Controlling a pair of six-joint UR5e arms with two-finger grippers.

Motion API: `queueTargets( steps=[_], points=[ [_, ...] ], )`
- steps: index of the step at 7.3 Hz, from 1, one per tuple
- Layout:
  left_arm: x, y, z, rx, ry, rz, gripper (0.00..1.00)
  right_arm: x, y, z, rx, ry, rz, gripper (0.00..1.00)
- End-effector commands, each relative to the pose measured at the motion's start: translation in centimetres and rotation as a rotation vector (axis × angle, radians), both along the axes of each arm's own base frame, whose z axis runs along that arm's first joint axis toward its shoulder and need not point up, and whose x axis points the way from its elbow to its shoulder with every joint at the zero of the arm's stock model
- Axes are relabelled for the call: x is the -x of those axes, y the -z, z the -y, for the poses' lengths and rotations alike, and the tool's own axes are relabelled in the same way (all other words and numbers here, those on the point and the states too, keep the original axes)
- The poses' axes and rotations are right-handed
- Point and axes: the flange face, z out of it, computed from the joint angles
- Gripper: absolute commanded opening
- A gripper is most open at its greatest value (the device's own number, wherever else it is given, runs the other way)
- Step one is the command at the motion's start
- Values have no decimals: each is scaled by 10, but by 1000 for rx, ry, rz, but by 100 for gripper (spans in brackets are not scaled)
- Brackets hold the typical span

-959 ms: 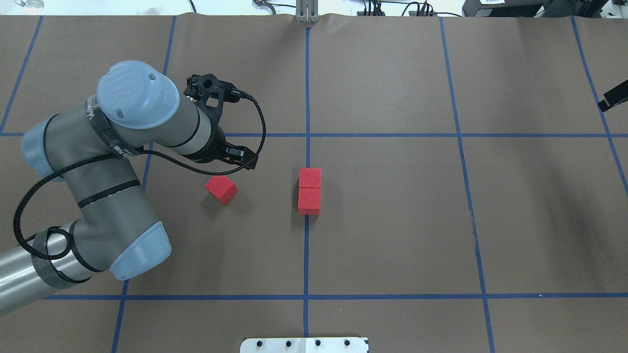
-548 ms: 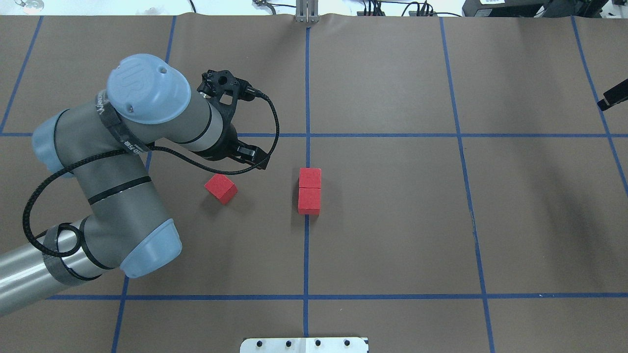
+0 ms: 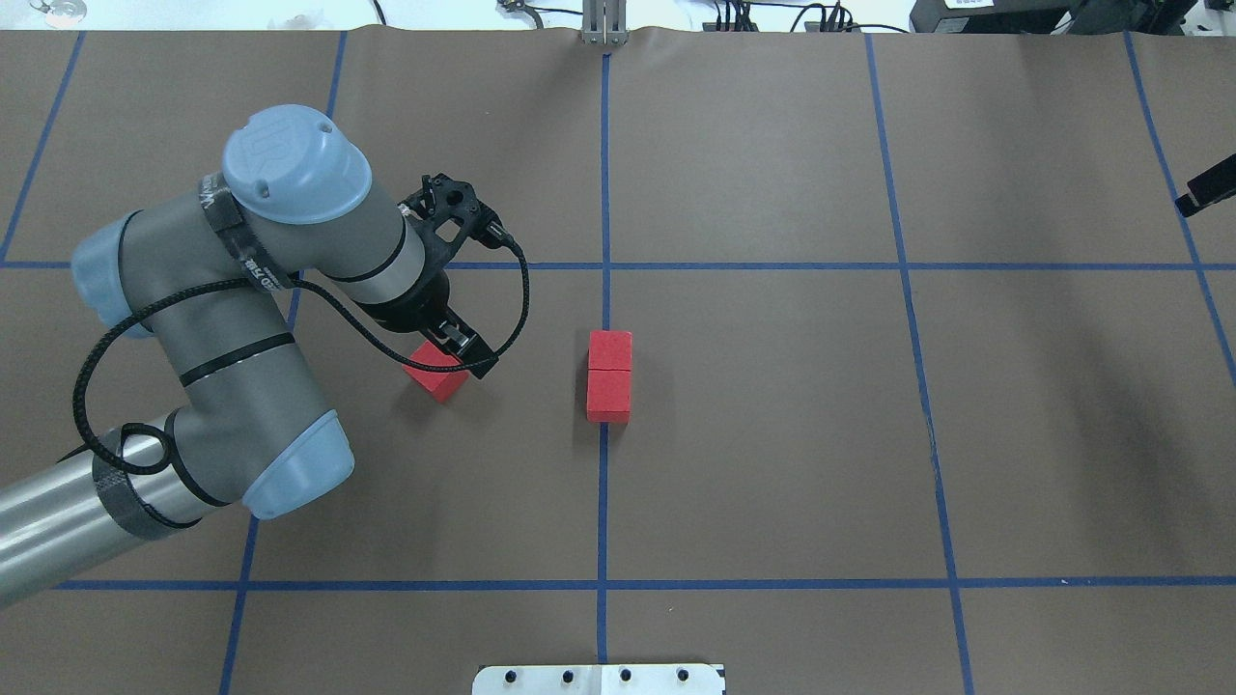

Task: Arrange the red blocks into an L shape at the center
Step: 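Move the left gripper to the remaining red cube and grasp it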

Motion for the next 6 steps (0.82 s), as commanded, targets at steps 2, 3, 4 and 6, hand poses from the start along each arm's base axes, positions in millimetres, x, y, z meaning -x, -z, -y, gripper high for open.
queueTargets(
  steps=[2, 3, 4, 6],
  points=[
    [-9, -31, 17, 1, -4, 66, 98, 0, -1, 0, 4, 0, -1, 100],
    [-10, -39, 23, -16, 32, 101, 99, 0, -1, 0, 4, 0, -1, 100],
    [-13, -47, 26, -8, 37, 117, 99, 0, -1, 0, 4, 0, -1, 100],
    [-24, -57, 25, 34, 51, 130, 99, 0, -2, 0, 5, 0, -2, 100]
  ],
)
